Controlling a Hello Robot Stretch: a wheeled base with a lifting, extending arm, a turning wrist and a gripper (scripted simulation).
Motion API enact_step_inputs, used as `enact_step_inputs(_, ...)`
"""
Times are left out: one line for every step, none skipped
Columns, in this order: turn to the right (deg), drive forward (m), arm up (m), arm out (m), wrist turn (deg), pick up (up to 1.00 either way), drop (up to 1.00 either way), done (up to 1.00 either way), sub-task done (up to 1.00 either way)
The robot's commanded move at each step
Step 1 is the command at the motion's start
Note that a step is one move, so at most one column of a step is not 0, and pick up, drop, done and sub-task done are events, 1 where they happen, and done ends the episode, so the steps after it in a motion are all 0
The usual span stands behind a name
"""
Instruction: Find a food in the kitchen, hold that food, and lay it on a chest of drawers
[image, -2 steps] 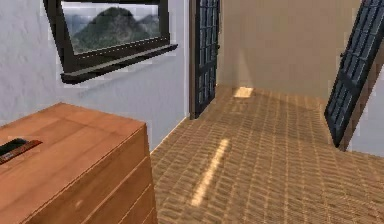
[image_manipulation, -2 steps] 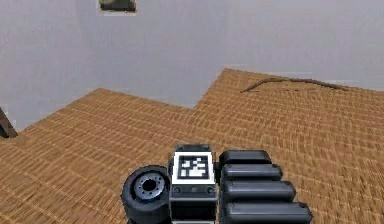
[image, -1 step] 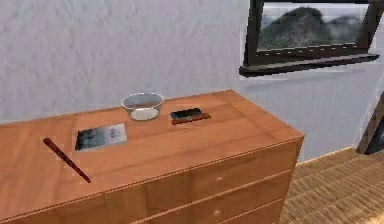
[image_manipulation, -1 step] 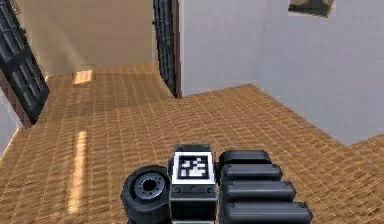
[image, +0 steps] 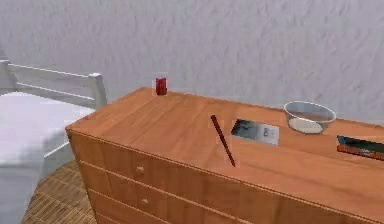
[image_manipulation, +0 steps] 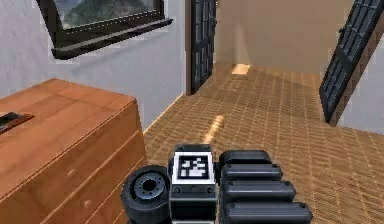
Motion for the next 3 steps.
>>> enact_step_inputs(-36.0, 0.00, 0.00, 0.00, 0.0, 0.00, 0.00, 0.00, 0.00)
enact_step_inputs(45.0, 0.00, 0.00, 0.00, 0.0, 0.00, 0.00, 0.00, 0.00)
enact_step_inputs(45.0, 0.00, 0.00, 0.00, 0.0, 0.00, 0.00, 0.00, 0.00)
